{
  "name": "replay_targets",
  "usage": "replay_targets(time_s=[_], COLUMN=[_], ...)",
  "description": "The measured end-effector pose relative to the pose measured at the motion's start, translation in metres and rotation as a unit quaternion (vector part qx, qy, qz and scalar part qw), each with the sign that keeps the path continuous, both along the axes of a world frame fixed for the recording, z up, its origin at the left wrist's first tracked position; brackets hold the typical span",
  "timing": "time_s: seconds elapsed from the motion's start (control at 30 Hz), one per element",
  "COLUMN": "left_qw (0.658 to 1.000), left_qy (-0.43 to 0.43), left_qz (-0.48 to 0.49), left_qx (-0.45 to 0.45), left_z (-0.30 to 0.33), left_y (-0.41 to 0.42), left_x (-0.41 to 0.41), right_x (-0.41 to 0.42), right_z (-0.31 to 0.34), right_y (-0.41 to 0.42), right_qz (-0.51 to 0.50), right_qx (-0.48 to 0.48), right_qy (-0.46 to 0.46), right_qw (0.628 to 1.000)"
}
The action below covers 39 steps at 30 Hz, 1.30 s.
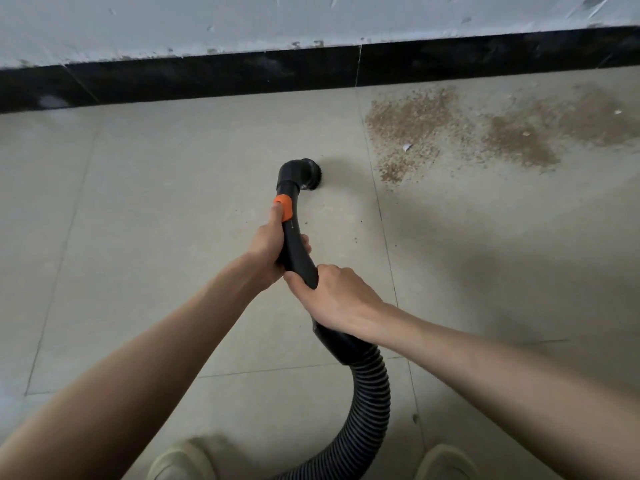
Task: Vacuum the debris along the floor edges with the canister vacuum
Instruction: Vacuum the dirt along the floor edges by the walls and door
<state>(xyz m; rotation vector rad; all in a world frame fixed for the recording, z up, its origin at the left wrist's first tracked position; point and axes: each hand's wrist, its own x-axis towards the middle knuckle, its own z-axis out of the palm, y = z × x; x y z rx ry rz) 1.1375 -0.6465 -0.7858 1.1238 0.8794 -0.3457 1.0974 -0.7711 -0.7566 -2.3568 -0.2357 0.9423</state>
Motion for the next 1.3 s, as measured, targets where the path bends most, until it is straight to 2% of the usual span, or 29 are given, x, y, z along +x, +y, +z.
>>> replay_targets(time_s=[0.2, 0.57, 0.8, 1.03, 1.13, 1.3], left_qw=[1.0, 0.996, 0.985, 0.975, 0.974, 0.965], left_qy=[-0.005, -0.011, -0.005, -0.002, -0.006, -0.022], left_qz=[-0.024, -0.061, -0.121, -0.167, -0.177, -0.212], left_qx=[0.019, 0.071, 0.126, 0.148, 0.143, 0.155], left_z=[-0.003, 0.002, 0.006, 0.011, 0.013, 0.009], left_y=[-0.006, 0.016, 0.017, 0.03, 0.032, 0.04], left_x=[0.014, 0.084, 0.056, 0.025, 0.019, 0.007], right_x=[0.008, 0.075, 0.031, 0.002, -0.001, 0.001], right_z=[-0.007, -0.015, -0.018, -0.017, -0.015, -0.013], right_y=[-0.006, 0.024, 0.027, 0.037, 0.038, 0.032], right_qz=[-0.022, -0.05, -0.09, -0.078, -0.074, -0.112], right_qx=[0.015, 0.056, 0.142, 0.161, 0.176, 0.226], right_qy=[0.01, -0.011, 0.05, 0.079, 0.133, 0.313], right_qw=[1.0, 0.997, 0.984, 0.981, 0.973, 0.916])
